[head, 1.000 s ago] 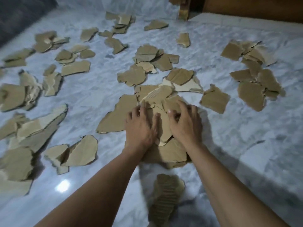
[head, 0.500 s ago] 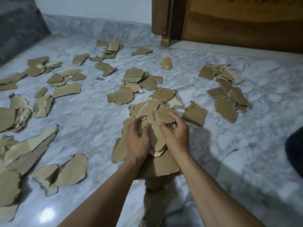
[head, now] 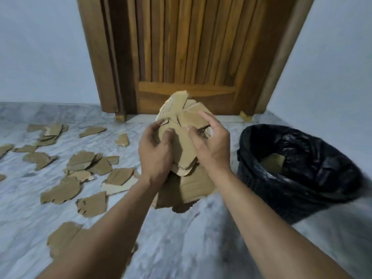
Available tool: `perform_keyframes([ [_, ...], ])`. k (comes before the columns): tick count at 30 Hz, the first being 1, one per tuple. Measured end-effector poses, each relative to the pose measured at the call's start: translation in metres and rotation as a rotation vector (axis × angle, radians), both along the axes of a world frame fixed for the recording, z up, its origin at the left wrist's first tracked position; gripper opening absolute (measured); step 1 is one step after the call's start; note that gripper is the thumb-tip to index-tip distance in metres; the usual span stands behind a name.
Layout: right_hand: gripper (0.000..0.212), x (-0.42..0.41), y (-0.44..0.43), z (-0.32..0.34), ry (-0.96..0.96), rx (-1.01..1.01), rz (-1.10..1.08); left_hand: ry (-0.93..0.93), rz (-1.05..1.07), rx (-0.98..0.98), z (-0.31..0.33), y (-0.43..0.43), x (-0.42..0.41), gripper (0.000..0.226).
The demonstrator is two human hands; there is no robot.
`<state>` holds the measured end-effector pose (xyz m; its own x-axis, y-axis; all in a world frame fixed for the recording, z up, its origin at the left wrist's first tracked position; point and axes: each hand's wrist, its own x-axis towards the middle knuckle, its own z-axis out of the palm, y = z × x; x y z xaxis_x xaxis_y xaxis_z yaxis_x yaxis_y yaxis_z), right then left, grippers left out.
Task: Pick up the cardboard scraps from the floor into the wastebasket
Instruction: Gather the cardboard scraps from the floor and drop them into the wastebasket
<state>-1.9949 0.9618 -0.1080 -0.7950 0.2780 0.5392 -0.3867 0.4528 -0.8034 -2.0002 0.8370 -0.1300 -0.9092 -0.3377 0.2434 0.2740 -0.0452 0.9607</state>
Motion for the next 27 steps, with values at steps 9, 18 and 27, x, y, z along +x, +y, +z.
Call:
perform_keyframes([
  [9,0.044,0.018,0.194,0.102,0.283,0.215,-0.402,0.238,-0.25,0.041,0.1,0.204,-0.019,0.048],
  [18,0.036,0.071,0.296,0.05,-0.127,0.458,-0.522,0.156,-0.371,-0.427,0.055,0.274,-0.018,0.017],
  [27,0.045,0.083,0.248,0.063,-0.274,0.672,-0.655,0.155,-0.237,-0.532,0.032,0.185,-0.025,0.015],
])
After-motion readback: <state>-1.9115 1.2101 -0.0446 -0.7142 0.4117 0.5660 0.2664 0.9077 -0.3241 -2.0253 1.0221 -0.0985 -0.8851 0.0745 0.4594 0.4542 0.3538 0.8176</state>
